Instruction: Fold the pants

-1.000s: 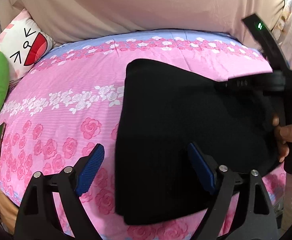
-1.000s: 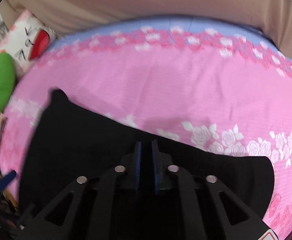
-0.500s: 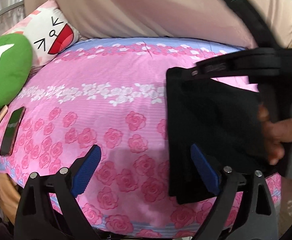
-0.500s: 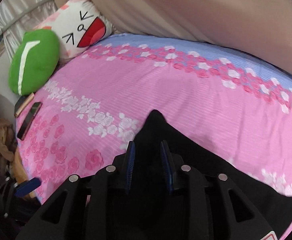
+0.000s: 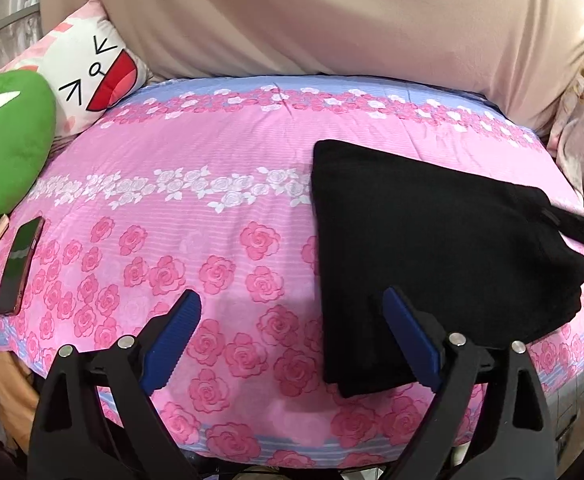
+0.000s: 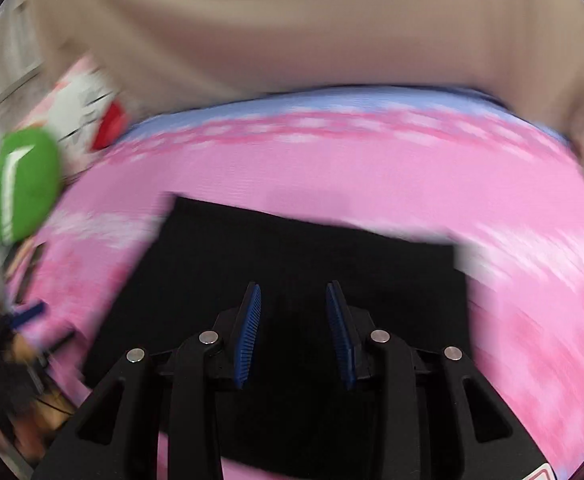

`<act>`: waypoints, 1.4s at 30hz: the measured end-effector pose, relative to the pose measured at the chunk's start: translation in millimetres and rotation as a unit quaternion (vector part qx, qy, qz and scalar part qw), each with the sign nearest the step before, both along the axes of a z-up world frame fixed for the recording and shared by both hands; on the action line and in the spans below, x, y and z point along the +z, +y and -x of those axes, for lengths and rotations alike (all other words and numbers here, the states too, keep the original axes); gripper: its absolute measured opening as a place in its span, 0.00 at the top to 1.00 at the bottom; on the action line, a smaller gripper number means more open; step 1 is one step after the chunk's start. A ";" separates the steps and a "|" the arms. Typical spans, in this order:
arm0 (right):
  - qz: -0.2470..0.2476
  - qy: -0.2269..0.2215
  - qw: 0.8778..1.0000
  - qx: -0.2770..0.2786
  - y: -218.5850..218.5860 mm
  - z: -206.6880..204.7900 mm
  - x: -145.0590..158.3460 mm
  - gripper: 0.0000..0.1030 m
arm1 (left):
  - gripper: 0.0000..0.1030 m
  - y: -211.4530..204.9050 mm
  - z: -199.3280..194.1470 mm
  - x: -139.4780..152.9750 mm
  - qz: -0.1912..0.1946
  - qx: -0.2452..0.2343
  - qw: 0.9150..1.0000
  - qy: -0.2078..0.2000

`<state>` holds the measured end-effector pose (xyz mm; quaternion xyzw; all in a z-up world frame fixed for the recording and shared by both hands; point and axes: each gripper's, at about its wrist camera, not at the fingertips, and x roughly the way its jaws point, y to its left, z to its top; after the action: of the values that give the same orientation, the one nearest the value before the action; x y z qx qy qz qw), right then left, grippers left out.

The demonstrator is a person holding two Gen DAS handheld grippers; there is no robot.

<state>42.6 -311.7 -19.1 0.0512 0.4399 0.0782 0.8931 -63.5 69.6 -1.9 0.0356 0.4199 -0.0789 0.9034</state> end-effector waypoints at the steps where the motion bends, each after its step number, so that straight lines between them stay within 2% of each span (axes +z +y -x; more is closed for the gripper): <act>1: 0.020 0.016 1.000 -0.017 -15.6 6.7 -11.8 0.67 | 0.12 -5.6 -0.9 -1.2 0.002 -0.007 1.000 0.001; 2: 0.035 0.037 0.998 -0.028 -35.2 14.4 -30.4 0.58 | 0.12 -11.5 -1.5 -3.0 0.003 -0.013 1.000 0.003; 4: -0.064 0.047 0.996 -0.043 -63.7 26.2 -37.4 0.59 | 0.12 -29.2 -4.6 -9.9 -0.002 -0.030 0.999 0.012; 5: -0.074 0.052 0.995 -0.050 -65.5 30.1 -31.0 0.59 | 0.12 -37.6 -5.3 -12.6 -0.008 -0.035 0.999 0.018; 7: -0.056 0.022 0.997 -0.046 -59.6 41.4 -12.4 0.56 | 0.12 -49.5 -3.0 -14.0 -0.013 -0.046 0.999 0.020; 8: -0.049 0.021 0.998 -0.035 -55.1 44.9 -8.3 0.53 | 0.11 -52.7 -1.2 -13.6 -0.016 -0.049 0.999 0.017; 12: -0.067 0.049 0.997 -0.007 -41.5 47.9 -24.6 0.52 | 0.10 -57.5 1.9 -14.6 -0.028 -0.046 0.998 0.017; 15: -0.060 0.032 0.998 -0.006 -45.2 59.7 -34.1 0.49 | 0.10 -56.1 1.5 -16.3 -0.025 -0.041 0.998 0.026; 17: -0.075 0.024 0.997 -0.010 -51.7 62.4 -35.7 0.60 | 0.10 -56.4 0.9 -16.5 -0.025 -0.038 0.999 0.027; 18: -0.076 0.023 0.997 -0.013 -57.6 66.7 -33.6 0.73 | 0.10 -56.9 1.1 -16.4 -0.026 -0.039 0.999 0.027; 19: -0.086 0.019 0.996 -0.014 -63.3 70.6 -27.0 0.78 | 0.10 -57.9 2.2 -15.7 -0.029 -0.039 0.998 0.026; 20: -0.109 0.009 0.994 -0.013 -69.6 76.6 -15.3 0.79 | 0.10 -57.3 3.0 -15.0 -0.030 -0.040 0.998 0.025; 21: -0.122 -0.002 0.992 -0.009 -72.5 84.0 -4.7 0.88 | 0.10 -57.9 4.9 -13.6 -0.031 -0.043 0.998 0.023; 23: -0.100 -0.012 0.995 0.000 -70.7 92.4 5.3 0.91 | 0.07 -59.1 6.5 -13.7 -0.032 -0.044 0.998 0.019; 24: -0.095 -0.001 0.996 -0.003 -70.1 92.1 -3.4 0.90 | 0.07 -59.8 6.5 -15.7 -0.034 -0.043 0.998 0.020; 25: -0.090 0.021 0.996 -0.005 -70.2 88.2 -19.2 0.84 | 0.07 -61.1 4.7 -20.0 -0.033 -0.044 0.998 0.026; 26: -0.088 0.047 0.995 -0.007 -71.0 83.3 -42.1 0.83 | 0.07 -62.2 2.9 -23.7 -0.030 -0.045 0.998 0.034; 27: -0.110 0.038 0.993 -0.013 -76.2 85.4 -47.3 0.82 | 0.07 -62.4 1.3 -26.5 -0.027 -0.044 0.998 0.041; 29: -0.156 0.035 0.987 -0.035 -85.7 89.2 -34.7 0.72 | 0.07 -60.1 0.5 -26.2 -0.018 -0.040 0.998 0.047; 31: -0.134 0.003 0.990 -0.048 -85.3 91.6 -15.6 0.57 | 0.07 -58.3 0.9 -23.9 -0.016 -0.039 0.998 0.044; 35: -0.082 -0.048 0.995 -0.028 -65.3 68.6 17.1 0.55 | 0.07 -62.1 -0.8 -27.1 -0.021 -0.040 0.998 0.045; 37: -0.087 -0.056 0.995 0.006 -54.4 45.3 23.9 0.59 | 0.07 -65.3 -0.7 -26.5 -0.023 -0.041 0.998 0.041; 38: -0.092 -0.052 0.994 0.033 -43.0 28.6 25.0 0.61 | 0.07 -67.1 -1.0 -25.9 -0.026 -0.043 0.998 0.037; 40: -0.076 -0.024 0.994 0.071 -23.7 -9.6 14.3 0.80 | 0.07 -70.7 -3.6 -26.1 -0.034 -0.044 0.998 0.032; 42: -0.030 0.009 0.998 0.047 -24.4 -42.9 -10.4 0.83 | 0.07 -72.4 -6.7 -28.2 -0.038 -0.043 0.998 0.032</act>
<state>85.5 -336.1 -29.5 0.0580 0.4472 0.1325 0.8826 -56.8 -2.9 -30.1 0.0854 0.4498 -0.1026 0.8831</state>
